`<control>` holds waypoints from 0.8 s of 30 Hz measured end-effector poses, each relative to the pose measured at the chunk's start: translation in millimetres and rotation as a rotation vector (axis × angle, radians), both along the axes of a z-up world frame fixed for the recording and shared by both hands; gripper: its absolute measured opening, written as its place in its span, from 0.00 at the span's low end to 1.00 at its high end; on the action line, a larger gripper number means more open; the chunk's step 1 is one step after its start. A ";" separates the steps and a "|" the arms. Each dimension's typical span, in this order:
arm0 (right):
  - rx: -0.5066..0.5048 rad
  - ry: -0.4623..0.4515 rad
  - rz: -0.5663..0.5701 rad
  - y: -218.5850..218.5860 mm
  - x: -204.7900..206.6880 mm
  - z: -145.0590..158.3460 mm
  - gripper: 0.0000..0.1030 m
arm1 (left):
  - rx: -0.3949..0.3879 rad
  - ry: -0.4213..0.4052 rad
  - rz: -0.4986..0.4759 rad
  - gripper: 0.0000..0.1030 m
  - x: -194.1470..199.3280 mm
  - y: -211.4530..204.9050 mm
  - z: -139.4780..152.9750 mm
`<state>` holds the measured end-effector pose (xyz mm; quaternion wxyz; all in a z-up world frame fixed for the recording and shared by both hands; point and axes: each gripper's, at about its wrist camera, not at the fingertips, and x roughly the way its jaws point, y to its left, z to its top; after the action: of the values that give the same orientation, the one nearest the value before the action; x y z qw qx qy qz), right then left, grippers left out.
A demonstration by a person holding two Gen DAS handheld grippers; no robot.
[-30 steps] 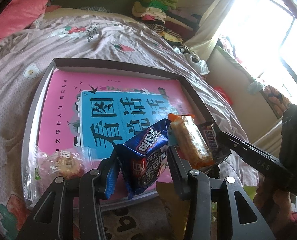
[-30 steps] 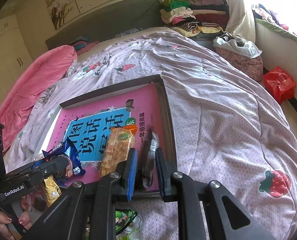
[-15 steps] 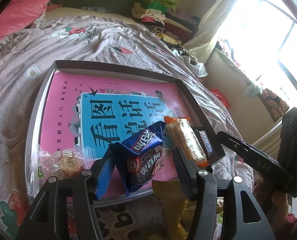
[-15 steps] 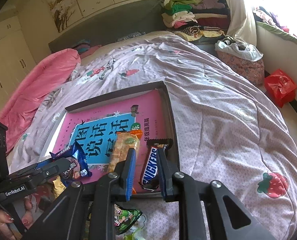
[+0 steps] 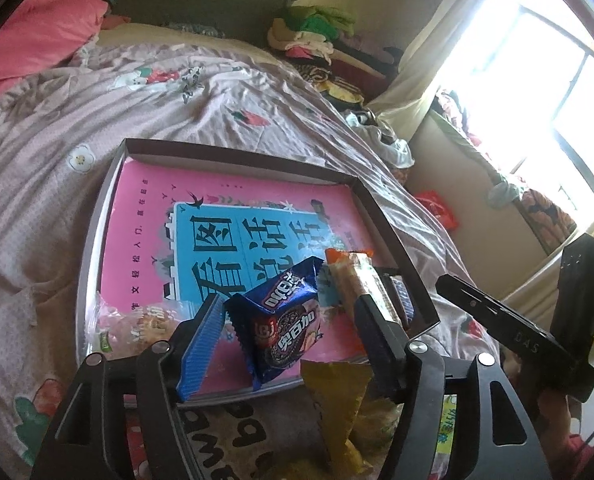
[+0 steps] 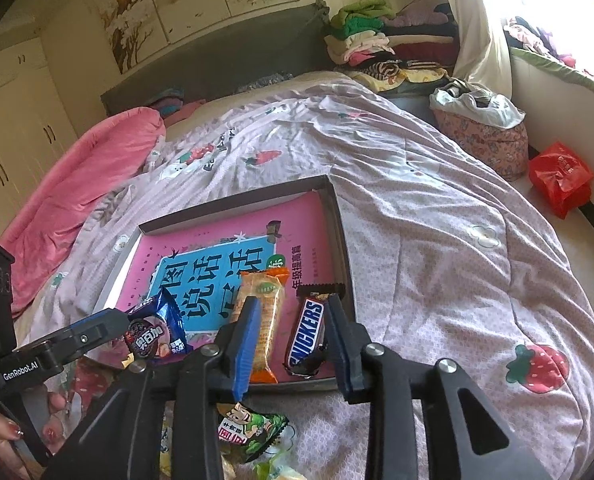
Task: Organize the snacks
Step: 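Open the left tool releasing the cookie packet while the right tool releases the Snickers bar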
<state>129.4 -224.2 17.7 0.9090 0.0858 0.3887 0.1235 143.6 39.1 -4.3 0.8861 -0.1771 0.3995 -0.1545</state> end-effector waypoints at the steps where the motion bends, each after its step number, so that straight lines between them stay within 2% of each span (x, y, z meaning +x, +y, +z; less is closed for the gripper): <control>1: 0.001 -0.001 -0.001 0.3 -0.2 0.9 0.32 | -0.004 -0.002 0.002 0.74 -0.7 0.8 0.9; 7: 0.004 -0.007 -0.004 -1.2 -3.3 5.0 0.36 | -0.014 -0.018 0.003 0.74 -3.1 4.5 6.8; 17: 0.008 -0.018 0.010 2.8 -8.5 11.9 0.38 | -0.030 -0.019 -0.002 0.75 -8.6 9.4 12.6; 24: 0.001 -0.029 0.031 8.0 -14.8 16.1 0.44 | -0.033 -0.026 0.010 0.76 -13.5 15.1 16.9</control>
<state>114.5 -216.2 33.8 0.9125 0.0785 0.3766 0.1392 130.1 54.3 12.6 0.8889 -0.1915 0.3846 -0.1588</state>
